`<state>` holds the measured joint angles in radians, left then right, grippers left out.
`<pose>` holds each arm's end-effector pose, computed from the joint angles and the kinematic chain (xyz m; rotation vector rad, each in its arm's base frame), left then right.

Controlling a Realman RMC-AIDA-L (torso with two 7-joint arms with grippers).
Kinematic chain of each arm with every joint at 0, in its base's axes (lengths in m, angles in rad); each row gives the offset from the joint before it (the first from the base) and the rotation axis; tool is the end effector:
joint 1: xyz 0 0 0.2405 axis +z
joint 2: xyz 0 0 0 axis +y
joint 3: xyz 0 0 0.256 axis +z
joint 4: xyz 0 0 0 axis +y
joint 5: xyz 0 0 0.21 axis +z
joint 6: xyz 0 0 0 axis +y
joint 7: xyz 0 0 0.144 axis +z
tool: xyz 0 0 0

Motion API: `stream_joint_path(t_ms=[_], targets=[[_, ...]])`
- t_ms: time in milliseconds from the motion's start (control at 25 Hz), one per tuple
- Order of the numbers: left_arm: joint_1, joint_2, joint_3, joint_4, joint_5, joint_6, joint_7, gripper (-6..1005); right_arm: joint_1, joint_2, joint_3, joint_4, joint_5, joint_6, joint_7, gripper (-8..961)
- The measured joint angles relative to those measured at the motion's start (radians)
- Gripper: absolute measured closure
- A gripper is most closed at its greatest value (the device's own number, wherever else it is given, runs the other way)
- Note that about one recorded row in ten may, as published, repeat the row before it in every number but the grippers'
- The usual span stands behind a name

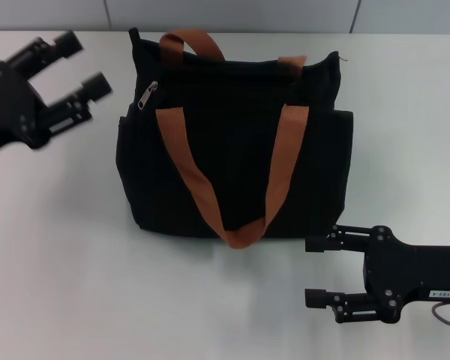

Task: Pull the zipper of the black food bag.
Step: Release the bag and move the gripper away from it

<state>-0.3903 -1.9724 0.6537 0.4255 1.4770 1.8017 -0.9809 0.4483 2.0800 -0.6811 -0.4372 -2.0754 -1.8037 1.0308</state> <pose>-0.2825 0.2919 0.0635 -2.2944 -0.2663 -1.2262 0.2757 0.2477 -0.0346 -2.9515 0.4310 0.9413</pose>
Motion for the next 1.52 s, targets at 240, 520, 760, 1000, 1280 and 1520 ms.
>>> stream_joint_path(t_ms=[240, 520, 760, 1000, 1280, 1520], targets=[[-0.021, 0.056, 0.012, 0.100, 0.126, -0.167, -0.086, 252, 0.000, -0.001, 0.000, 0.000, 0.000, 0.000, 0.000, 191], [-0.053, 0.056, 0.012, 0.156, 0.342, -0.207, -0.129, 263, 0.000, -0.004, 0.010, 0.000, 0.000, 0.000, 0.010, 192], [-0.080, 0.029, 0.014, 0.157, 0.389, -0.246, -0.105, 273, -0.002, -0.005, 0.015, 0.000, 0.000, 0.000, 0.011, 192], [-0.117, 0.010, 0.017, 0.154, 0.391, -0.288, -0.075, 283, -0.002, -0.005, 0.015, 0.000, 0.000, 0.000, 0.011, 192], [-0.149, -0.016, 0.047, 0.150, 0.394, -0.365, -0.049, 295, -0.002, -0.003, 0.017, 0.000, 0.003, 0.008, 0.011, 192], [-0.144, -0.025, 0.038, 0.151, 0.382, -0.386, 0.006, 304, -0.002, -0.003, 0.017, -0.001, 0.004, 0.010, 0.011, 192]])
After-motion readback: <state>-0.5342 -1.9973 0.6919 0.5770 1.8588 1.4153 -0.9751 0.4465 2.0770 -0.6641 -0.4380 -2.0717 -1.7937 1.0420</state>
